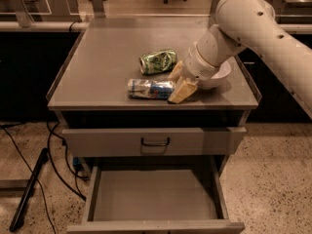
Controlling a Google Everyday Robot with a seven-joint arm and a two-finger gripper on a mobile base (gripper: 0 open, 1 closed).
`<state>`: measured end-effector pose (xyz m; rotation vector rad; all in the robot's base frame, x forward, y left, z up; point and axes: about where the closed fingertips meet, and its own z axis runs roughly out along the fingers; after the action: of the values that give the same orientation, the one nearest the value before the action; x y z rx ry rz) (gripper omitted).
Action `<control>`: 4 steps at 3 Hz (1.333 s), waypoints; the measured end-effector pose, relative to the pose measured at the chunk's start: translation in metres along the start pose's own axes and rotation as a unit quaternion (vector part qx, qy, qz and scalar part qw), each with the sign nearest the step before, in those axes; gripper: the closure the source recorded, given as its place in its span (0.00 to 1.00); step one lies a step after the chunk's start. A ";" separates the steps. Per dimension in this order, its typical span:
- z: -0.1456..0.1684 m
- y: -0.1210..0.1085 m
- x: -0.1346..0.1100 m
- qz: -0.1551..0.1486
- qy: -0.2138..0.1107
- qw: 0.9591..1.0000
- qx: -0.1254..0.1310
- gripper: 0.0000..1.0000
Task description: Pick redbull can from middle drawer and place on counter
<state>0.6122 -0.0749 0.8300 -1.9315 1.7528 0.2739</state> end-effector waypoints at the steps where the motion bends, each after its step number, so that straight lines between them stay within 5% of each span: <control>1: 0.001 -0.007 0.002 0.008 0.004 1.000 -0.004 1.00; 4: 0.017 -0.038 -0.015 0.011 -0.006 1.000 -0.006 1.00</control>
Offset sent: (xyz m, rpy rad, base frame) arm 0.0635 0.0205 -0.0080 -0.0142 0.0843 -0.0619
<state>0.6504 -0.0517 0.8318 -1.9162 1.7691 0.3031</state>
